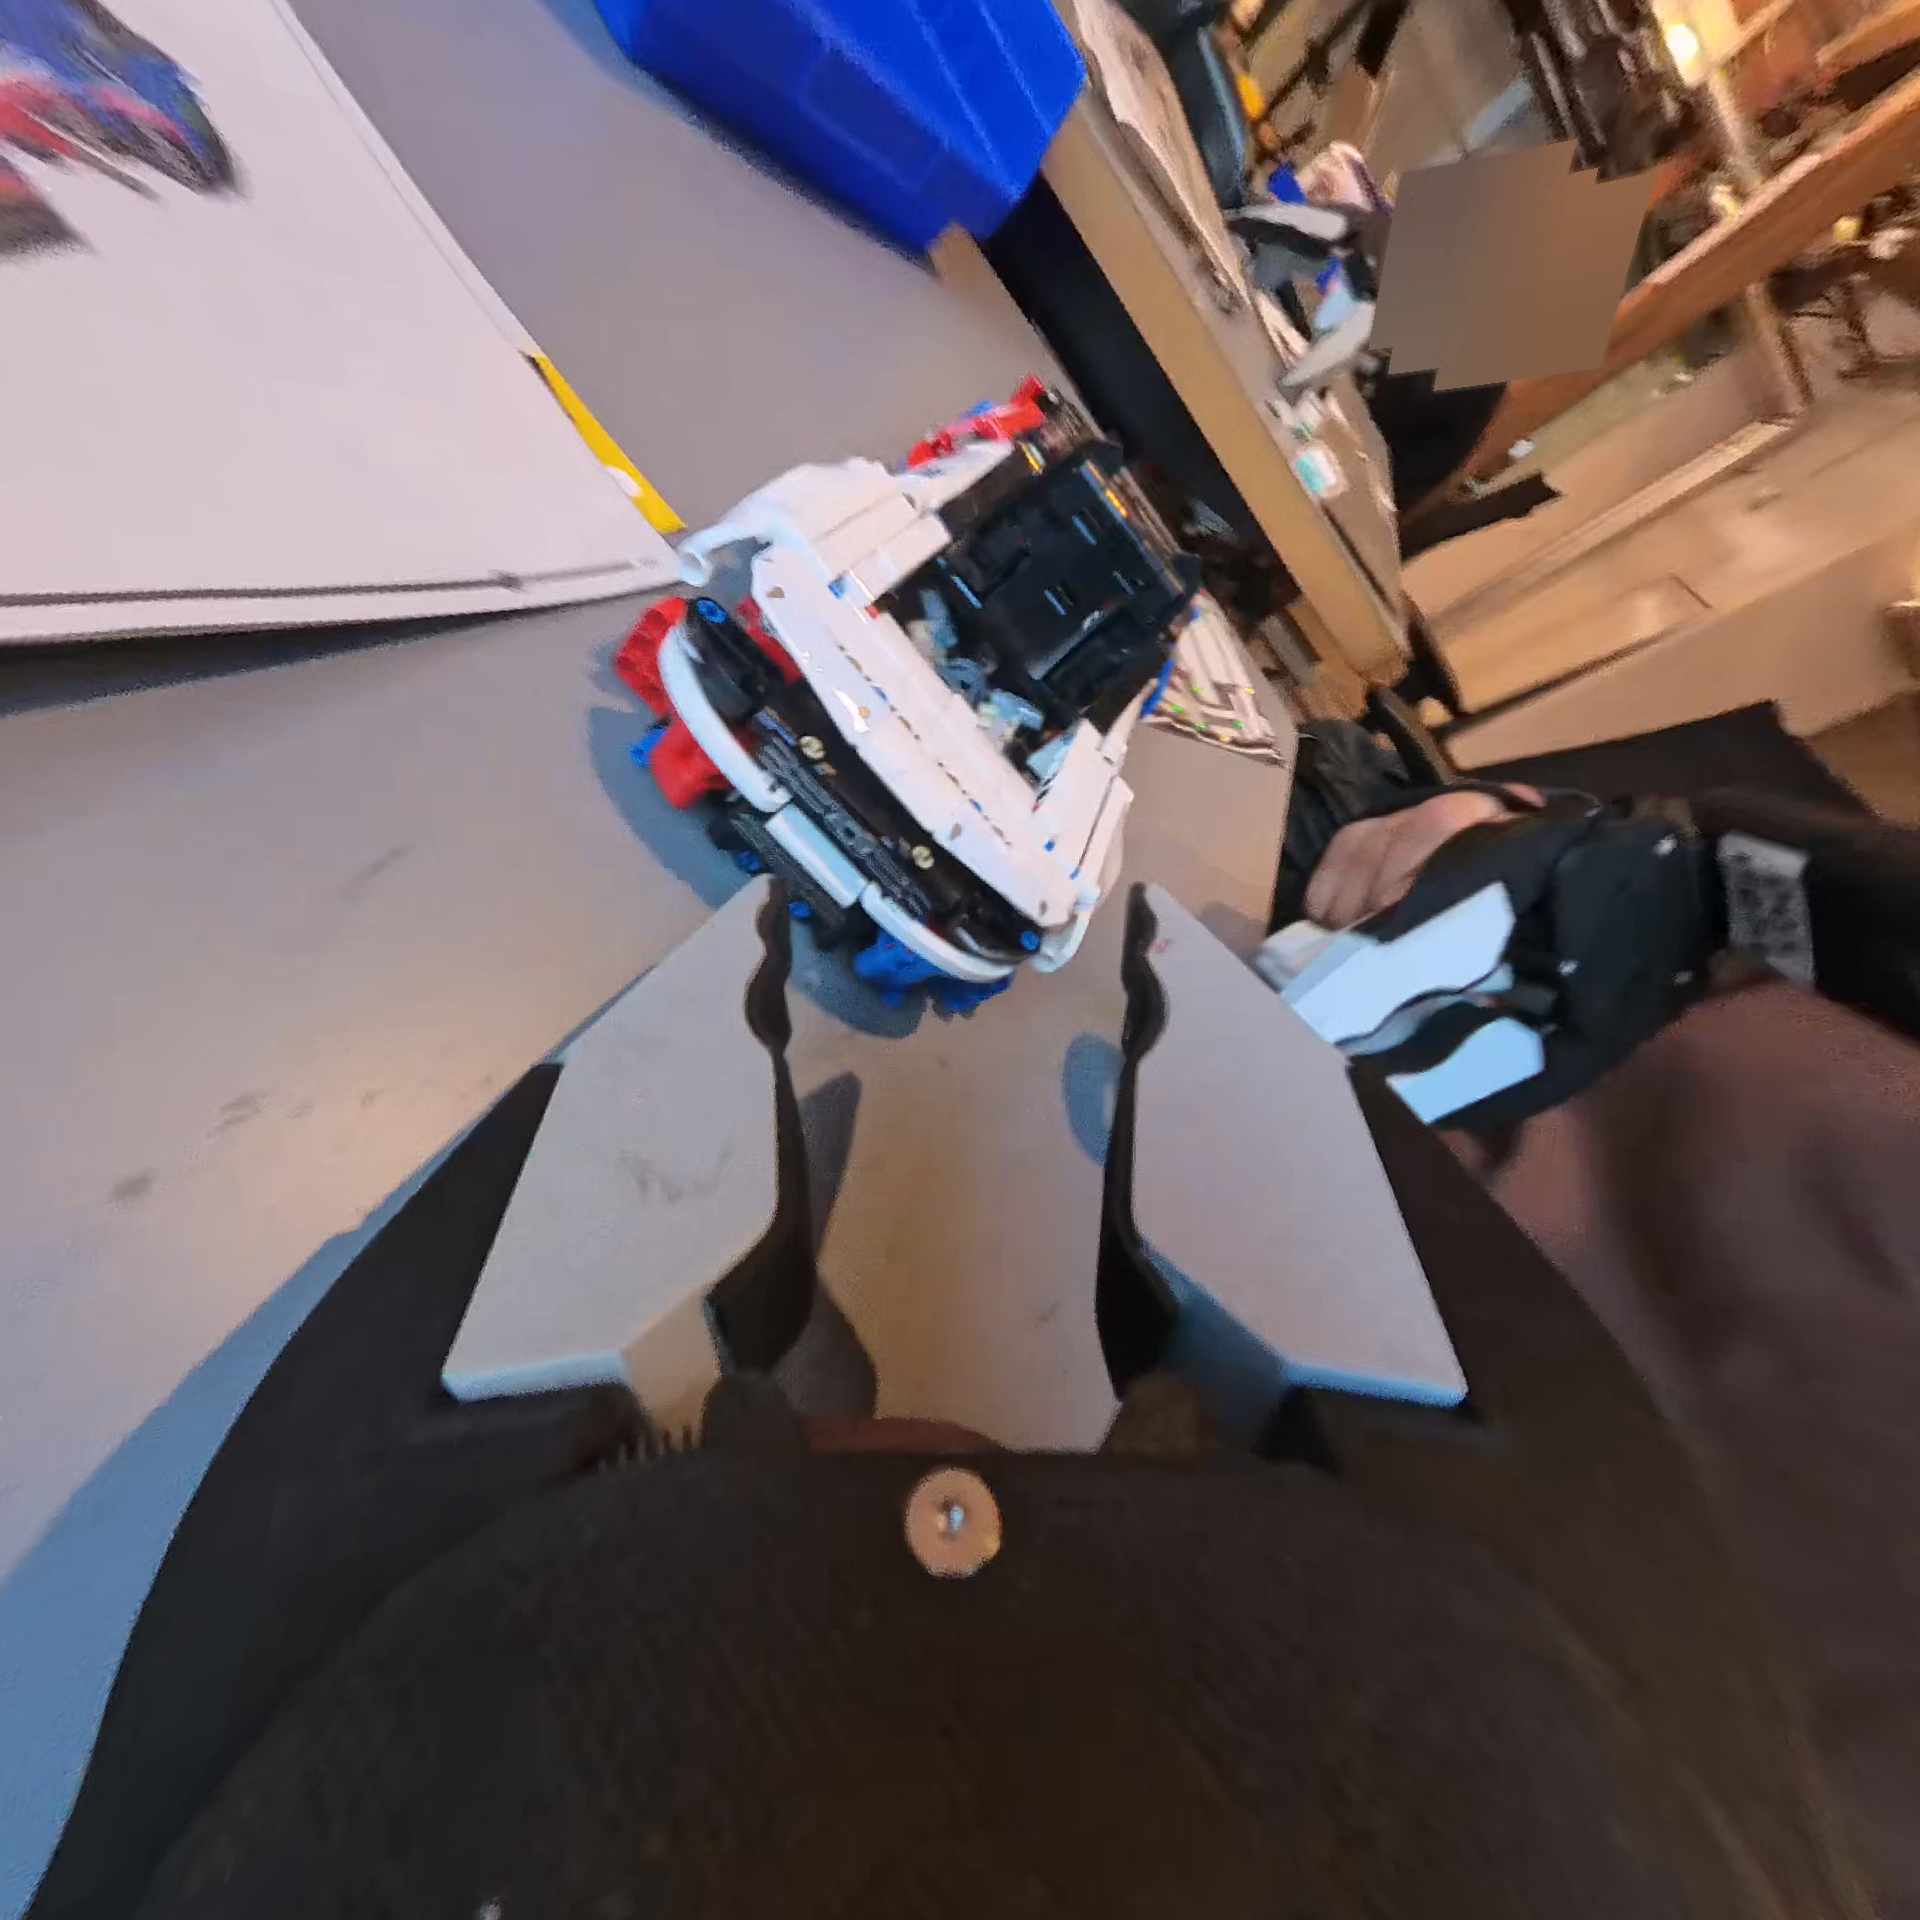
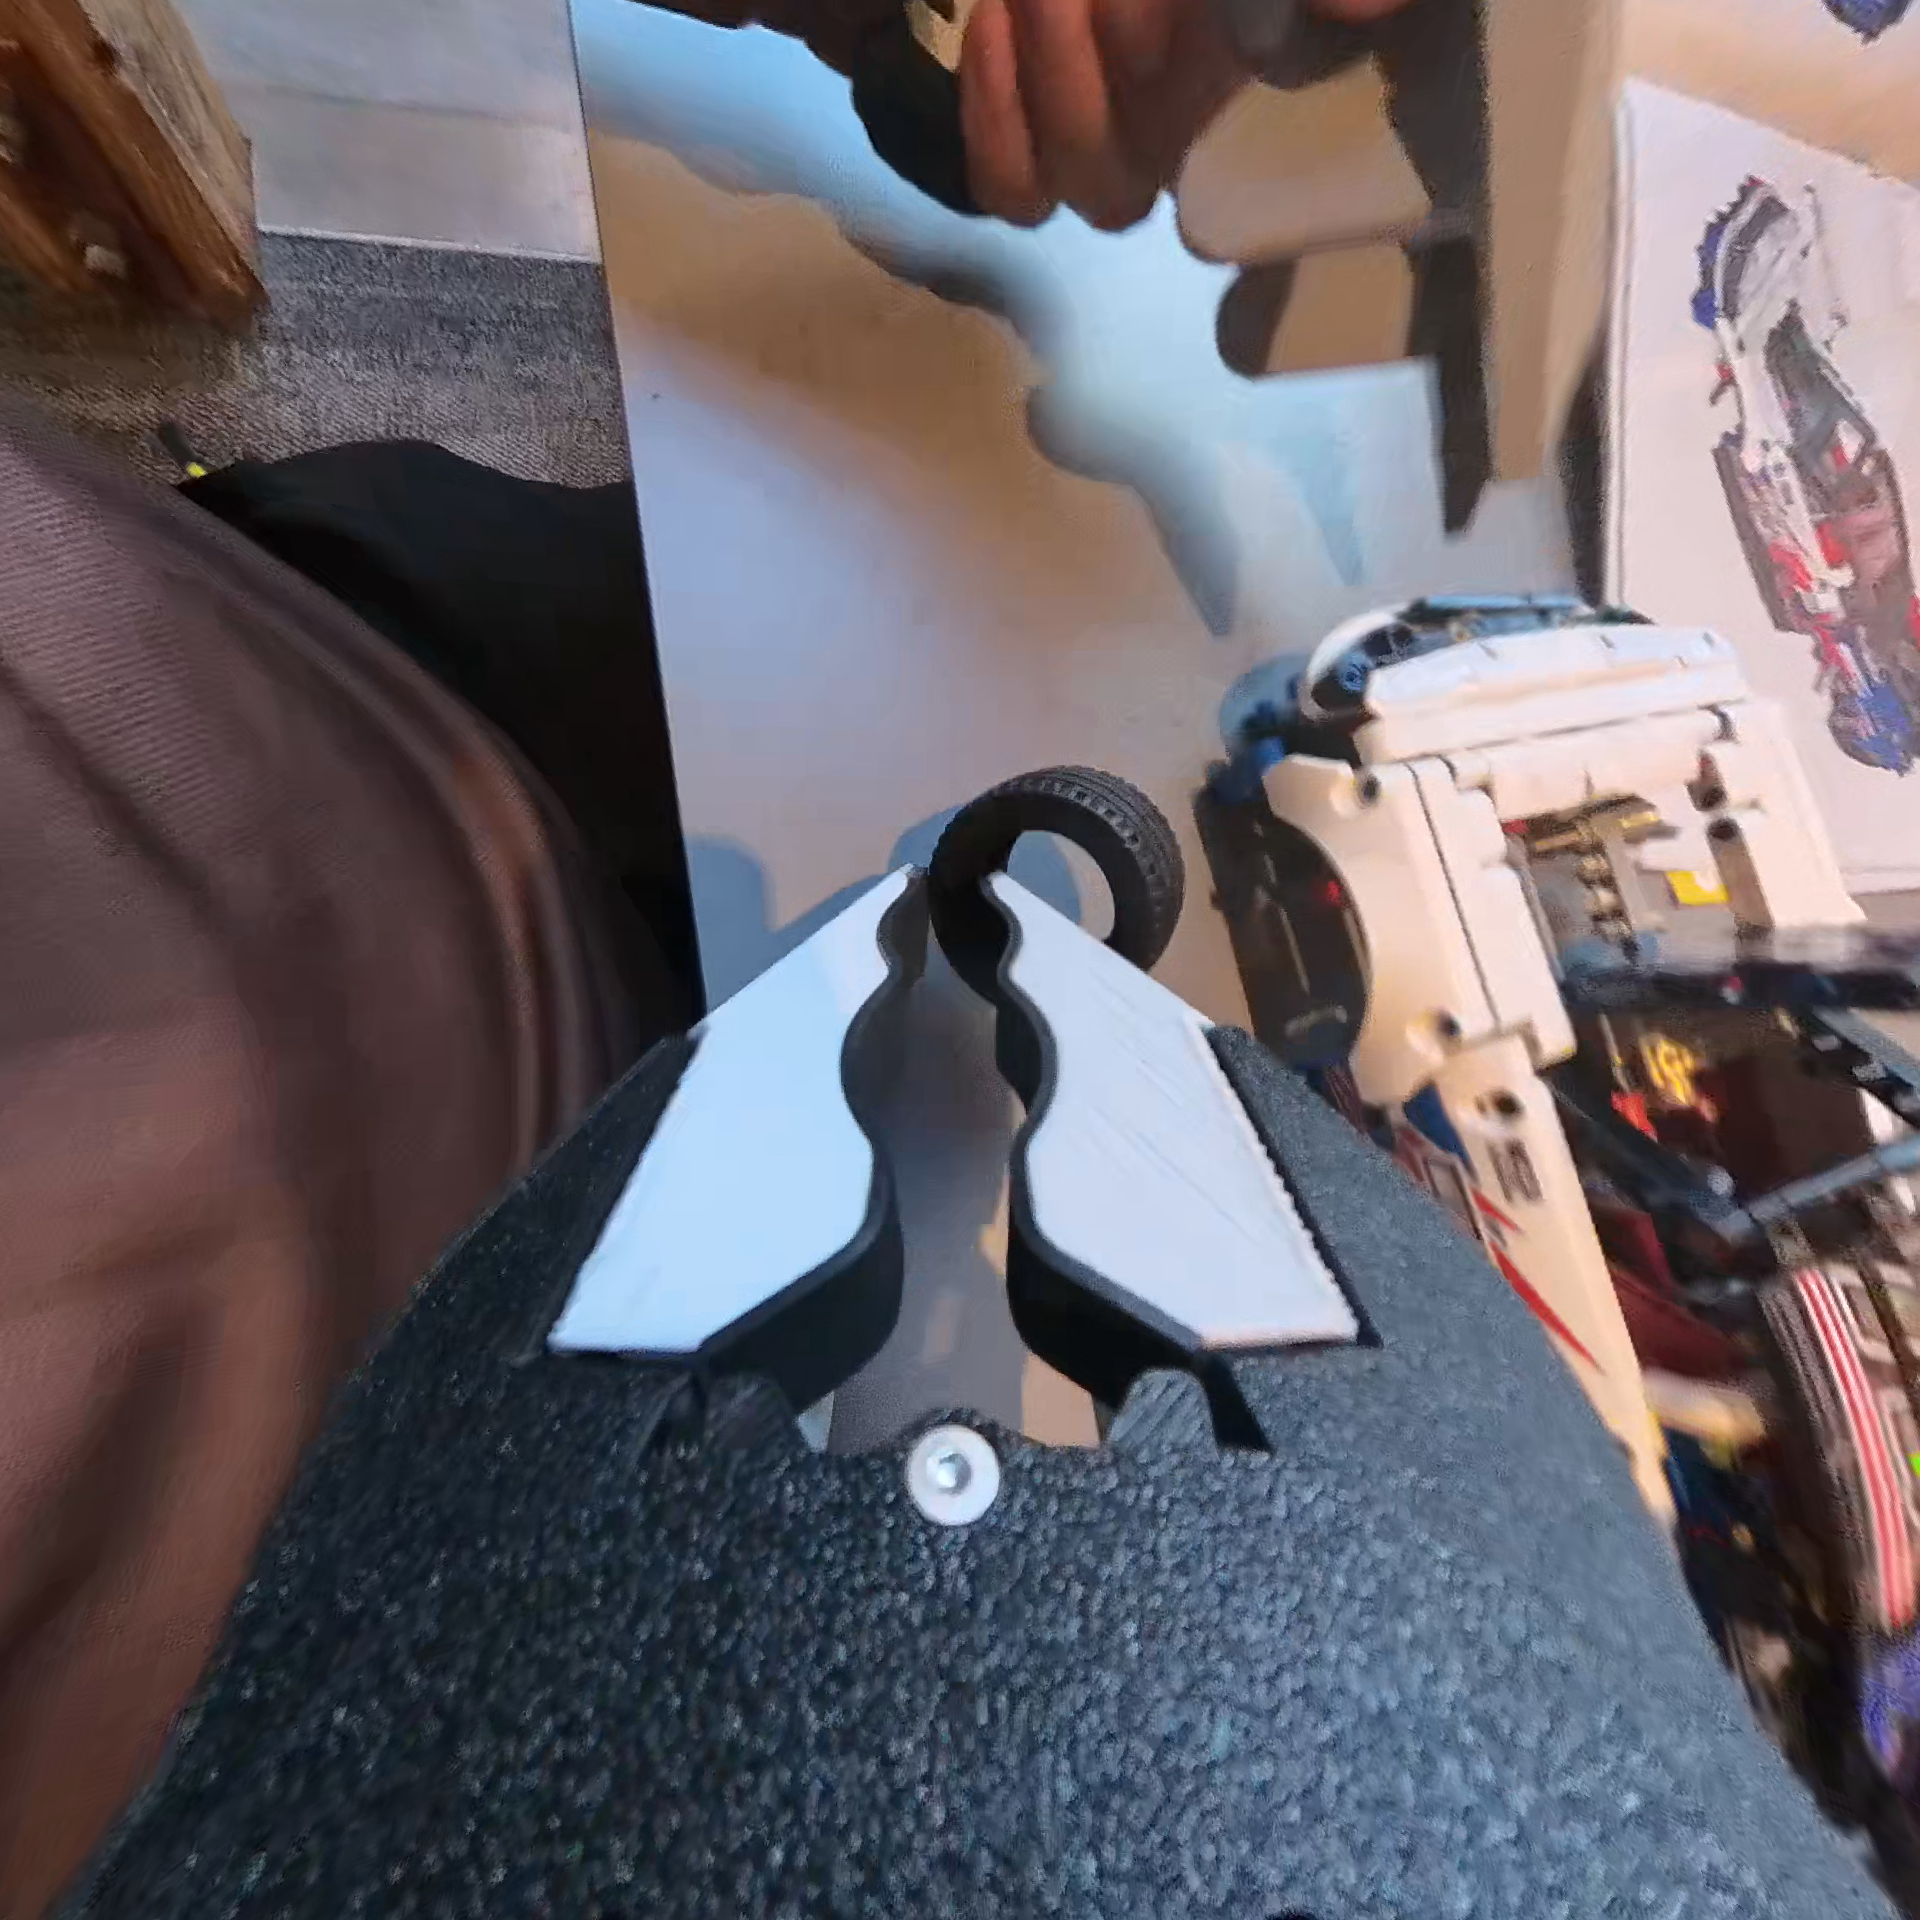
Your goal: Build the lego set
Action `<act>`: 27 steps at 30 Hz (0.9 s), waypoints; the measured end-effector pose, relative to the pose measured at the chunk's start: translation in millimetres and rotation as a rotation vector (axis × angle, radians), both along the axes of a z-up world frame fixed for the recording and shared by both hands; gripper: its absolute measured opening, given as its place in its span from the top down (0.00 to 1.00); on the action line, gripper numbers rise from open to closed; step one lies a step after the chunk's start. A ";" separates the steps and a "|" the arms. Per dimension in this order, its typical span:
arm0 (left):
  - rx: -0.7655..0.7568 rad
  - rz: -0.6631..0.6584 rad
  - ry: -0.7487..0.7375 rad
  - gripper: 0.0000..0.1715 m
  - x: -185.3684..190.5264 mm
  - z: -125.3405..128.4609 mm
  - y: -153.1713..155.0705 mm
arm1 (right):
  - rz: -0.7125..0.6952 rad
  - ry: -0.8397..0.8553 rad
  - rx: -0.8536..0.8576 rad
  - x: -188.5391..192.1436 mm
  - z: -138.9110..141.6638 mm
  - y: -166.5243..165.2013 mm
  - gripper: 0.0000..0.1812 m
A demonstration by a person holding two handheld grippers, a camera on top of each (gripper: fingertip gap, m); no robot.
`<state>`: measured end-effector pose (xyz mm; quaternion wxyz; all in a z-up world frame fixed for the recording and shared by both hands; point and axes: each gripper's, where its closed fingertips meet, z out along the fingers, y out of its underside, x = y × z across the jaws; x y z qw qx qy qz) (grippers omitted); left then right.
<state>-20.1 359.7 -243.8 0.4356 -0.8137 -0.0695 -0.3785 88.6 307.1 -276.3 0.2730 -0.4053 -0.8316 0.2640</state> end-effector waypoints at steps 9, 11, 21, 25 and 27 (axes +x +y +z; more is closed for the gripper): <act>-0.064 0.107 0.348 0.64 -23.7 -33.6 -53.1 | -0.138 -0.062 -0.033 59.4 12.1 82.1 0.95; -0.079 0.079 0.372 0.63 -17.9 -37.1 -55.4 | -0.114 -0.102 -0.021 64.0 1.1 85.4 0.95; -0.039 0.078 0.368 0.66 -15.2 -31.9 -56.5 | -0.078 -0.039 -0.169 58.7 10.4 74.5 0.81; 0.013 0.124 0.330 0.70 -21.1 -22.1 -57.1 | -0.137 0.097 -0.271 40.2 53.8 97.5 0.88; 0.022 0.130 0.293 0.71 -22.7 -19.8 -57.6 | -0.204 0.123 -0.311 24.0 68.8 119.4 0.88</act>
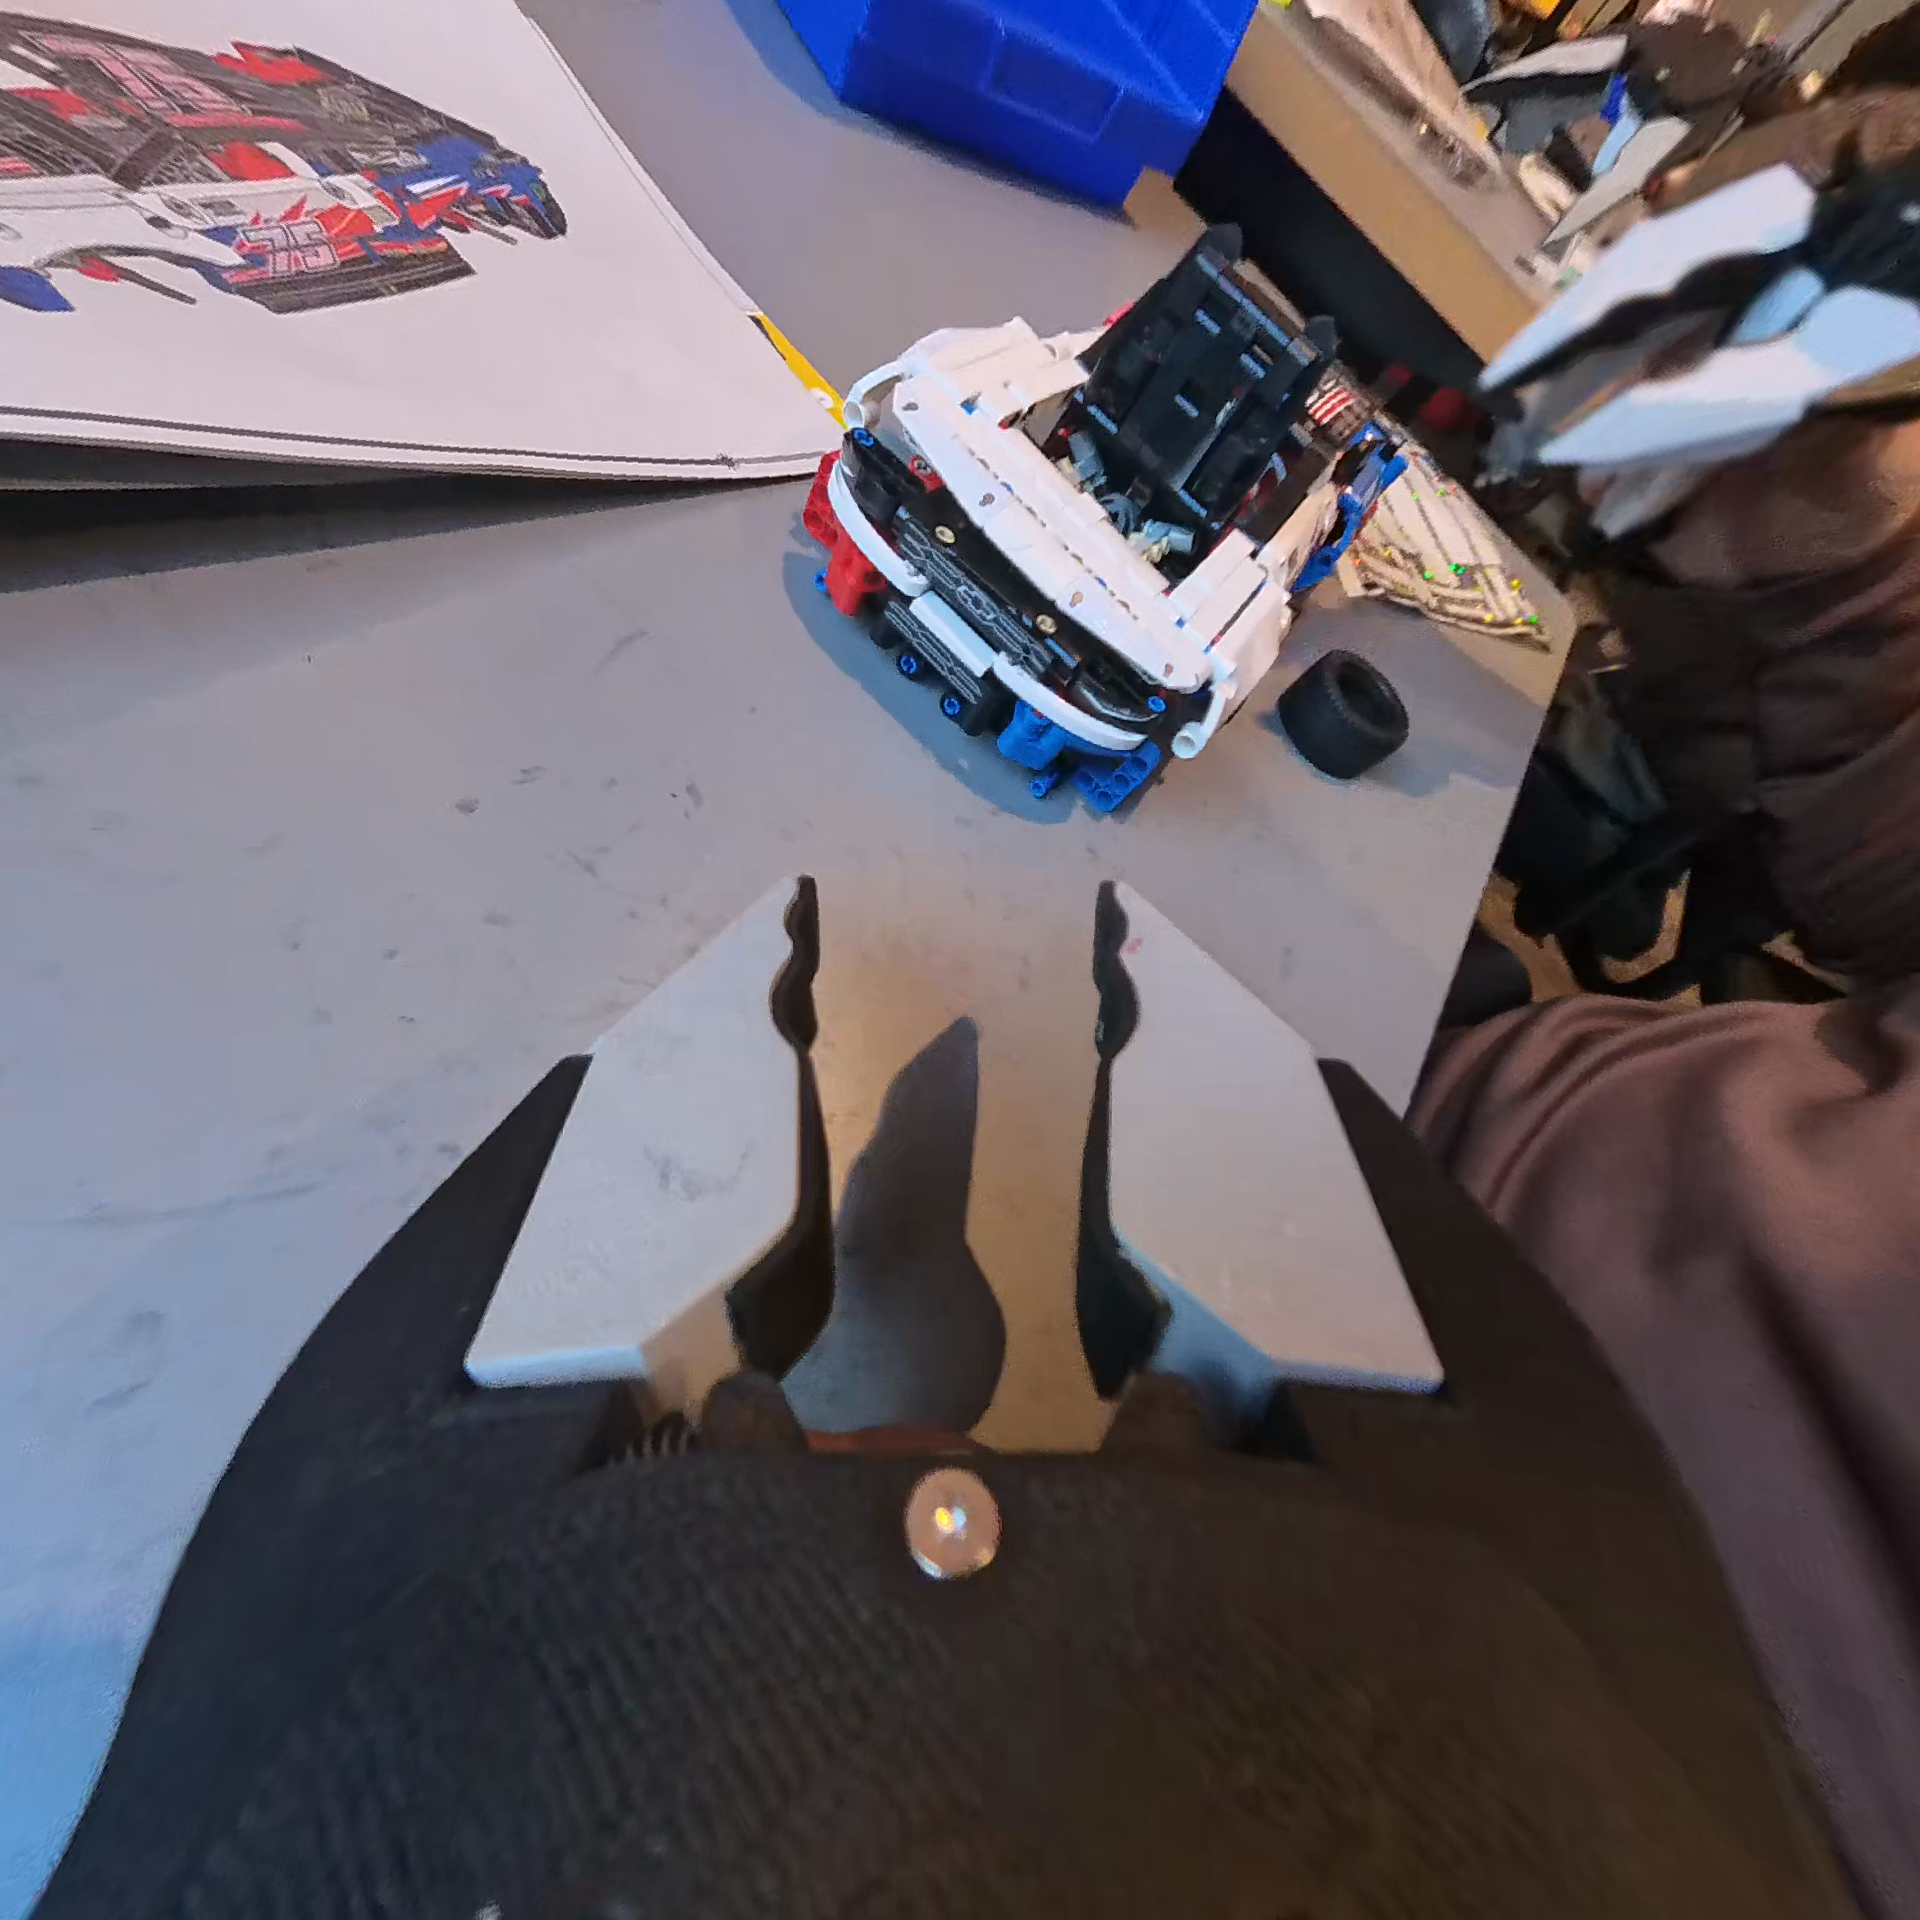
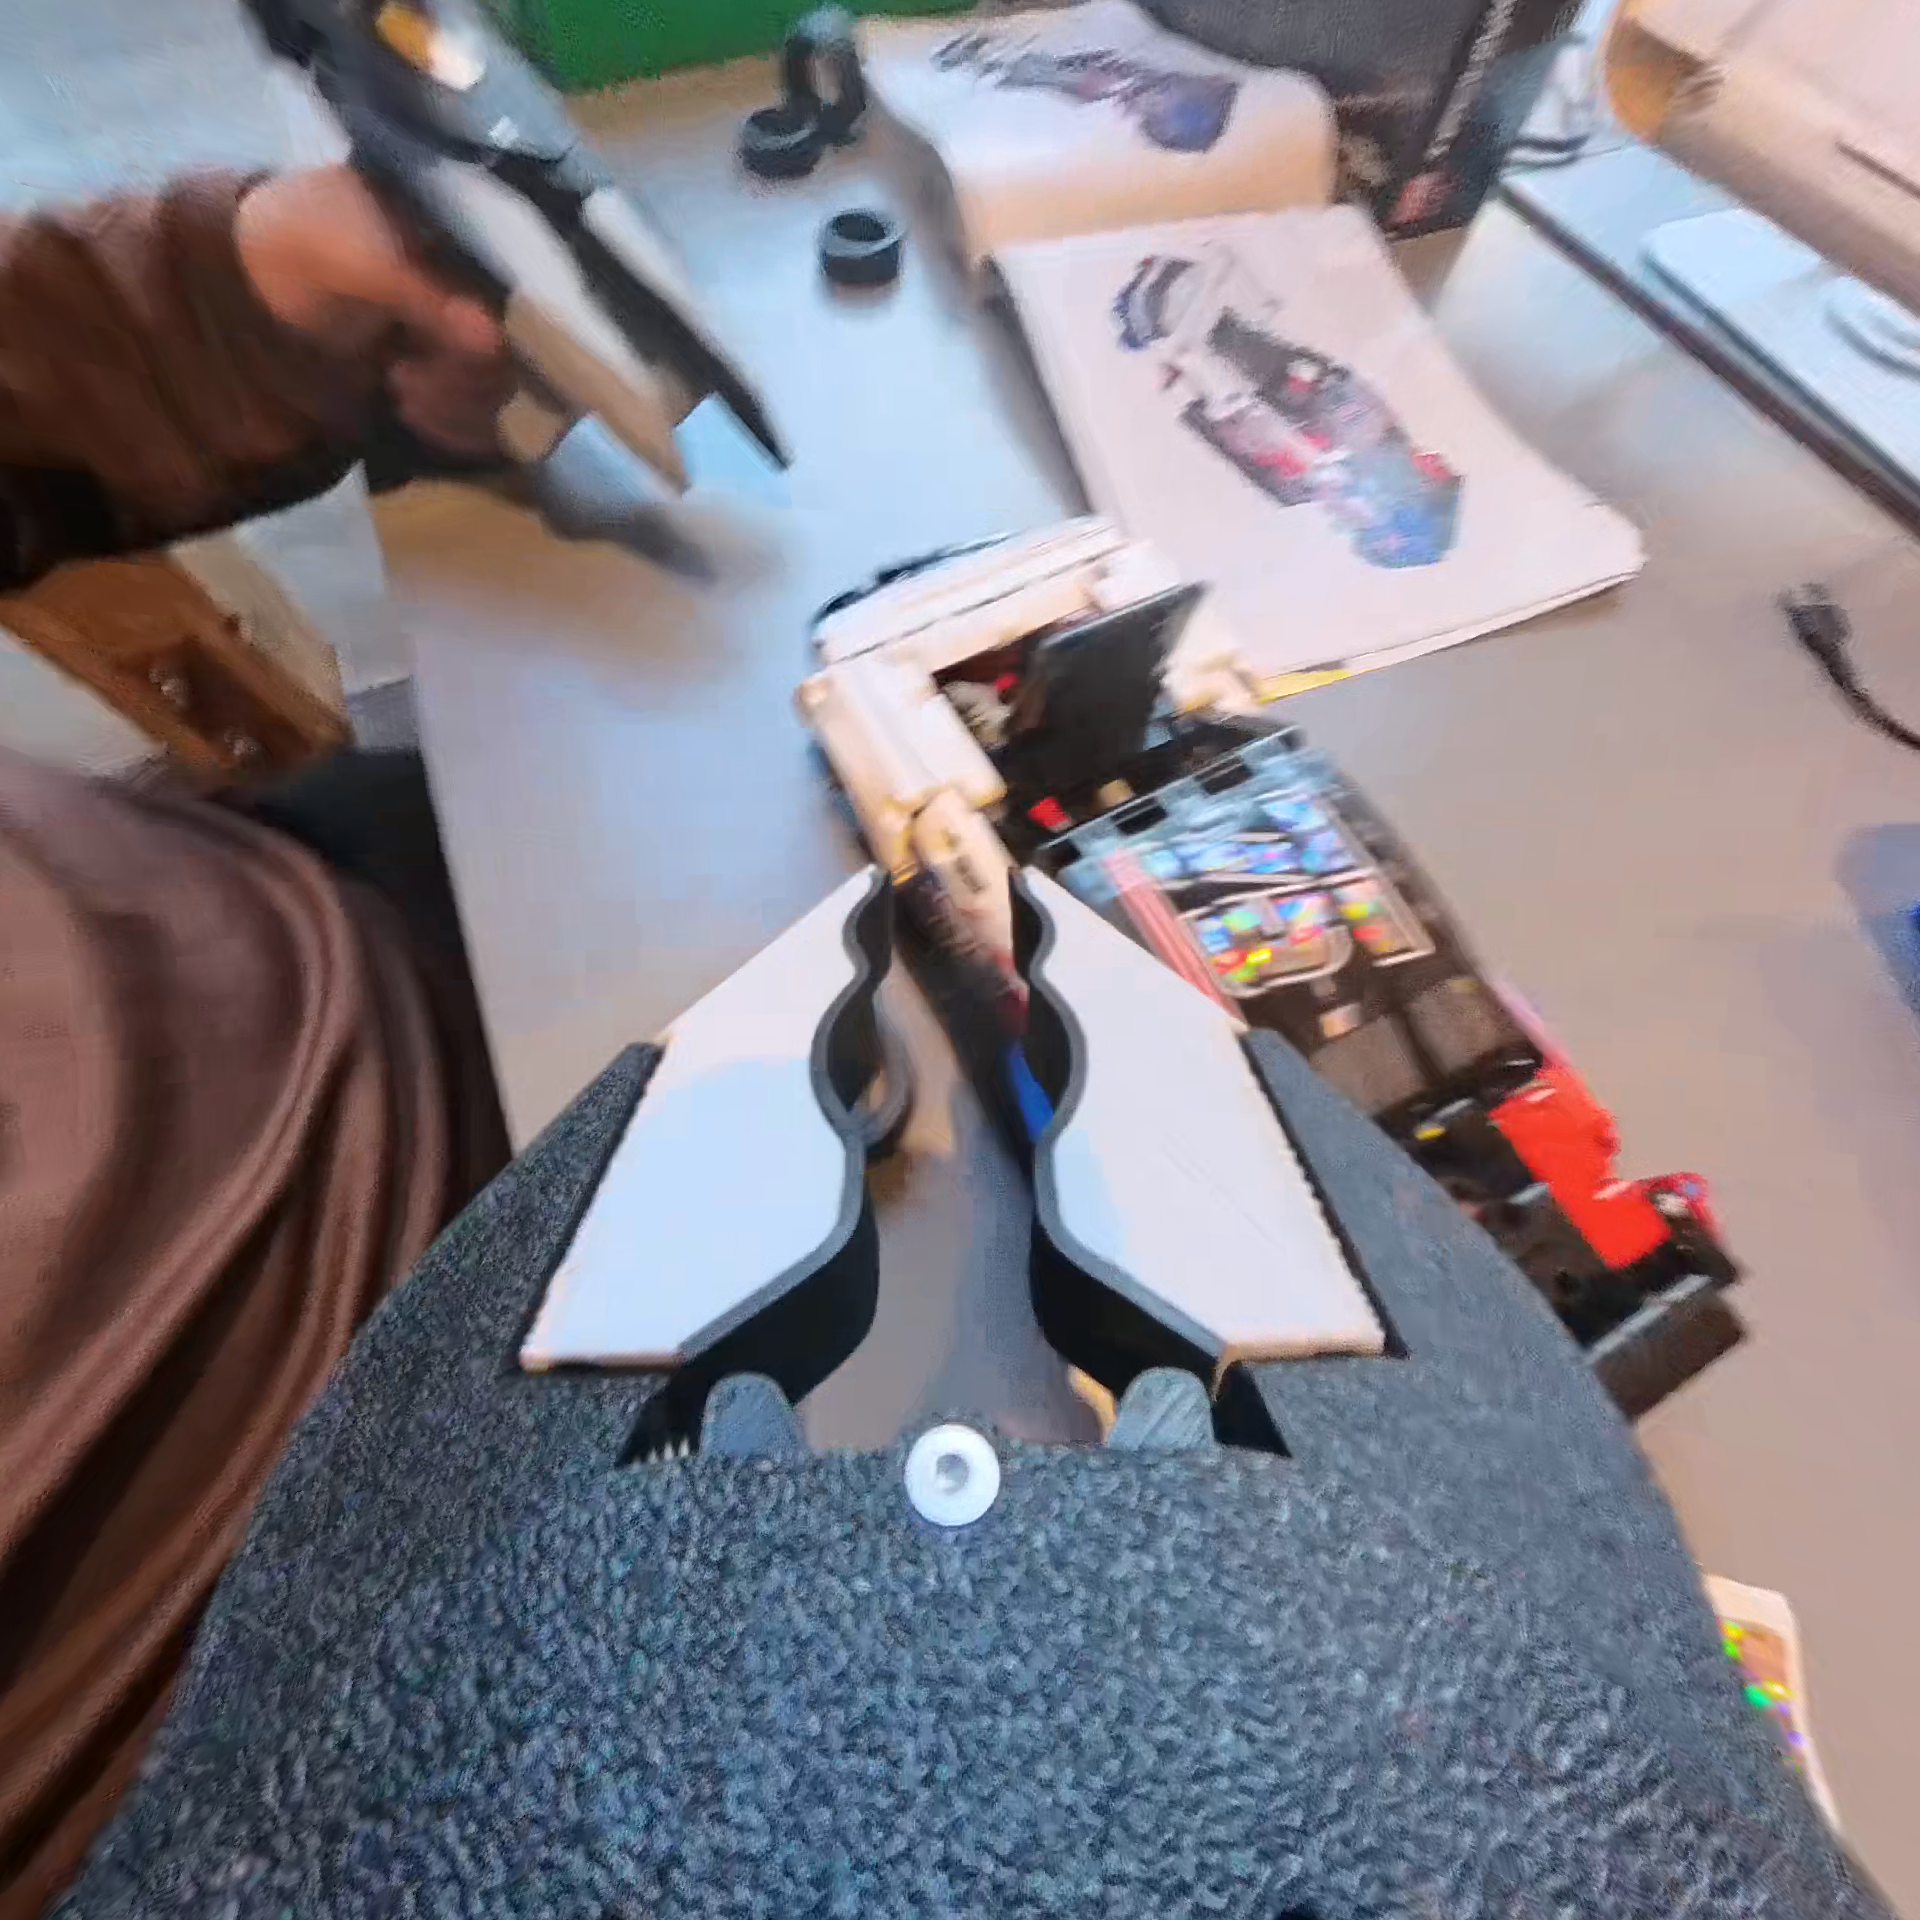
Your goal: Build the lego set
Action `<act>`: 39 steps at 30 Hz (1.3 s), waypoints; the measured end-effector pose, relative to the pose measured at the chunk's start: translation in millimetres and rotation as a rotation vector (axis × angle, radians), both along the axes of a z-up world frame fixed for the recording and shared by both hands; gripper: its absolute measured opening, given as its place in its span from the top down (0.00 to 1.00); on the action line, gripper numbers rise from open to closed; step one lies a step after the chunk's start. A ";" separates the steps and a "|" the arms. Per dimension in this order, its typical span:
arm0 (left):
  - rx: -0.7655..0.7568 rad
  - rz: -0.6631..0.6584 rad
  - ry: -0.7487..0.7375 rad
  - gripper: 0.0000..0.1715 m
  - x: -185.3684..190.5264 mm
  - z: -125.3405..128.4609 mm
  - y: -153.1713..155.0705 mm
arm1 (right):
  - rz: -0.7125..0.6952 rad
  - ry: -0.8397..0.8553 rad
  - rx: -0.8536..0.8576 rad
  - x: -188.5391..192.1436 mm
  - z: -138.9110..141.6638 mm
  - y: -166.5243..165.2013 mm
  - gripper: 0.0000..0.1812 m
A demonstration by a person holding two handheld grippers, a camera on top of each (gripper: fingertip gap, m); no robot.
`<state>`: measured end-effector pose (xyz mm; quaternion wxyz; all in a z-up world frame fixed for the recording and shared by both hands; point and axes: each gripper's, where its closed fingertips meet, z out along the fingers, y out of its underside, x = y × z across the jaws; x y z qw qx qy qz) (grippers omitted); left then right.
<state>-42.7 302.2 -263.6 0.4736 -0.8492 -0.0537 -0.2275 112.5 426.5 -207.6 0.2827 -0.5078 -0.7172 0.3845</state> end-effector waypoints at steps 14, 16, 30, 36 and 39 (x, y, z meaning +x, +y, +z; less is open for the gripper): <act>0.120 0.024 -0.121 0.75 -7.9 19.1 -3.2 | 0.017 -0.063 -0.160 -83.3 3.1 8.7 0.89; 0.126 0.021 -0.137 0.75 -8.0 20.2 -2.8 | 0.042 -0.086 -0.145 -91.0 0.9 2.3 0.88; 0.117 0.015 -0.154 0.75 -7.8 19.2 -2.3 | 0.054 -0.274 -0.009 -94.0 11.6 -2.6 0.86; 0.116 0.016 -0.144 0.75 -7.4 18.9 -1.7 | -0.201 -0.099 -0.006 -43.8 40.4 71.5 0.86; 0.124 0.029 -0.135 0.75 -9.0 20.0 -1.0 | -0.279 -0.026 -0.139 -15.4 38.8 95.4 0.86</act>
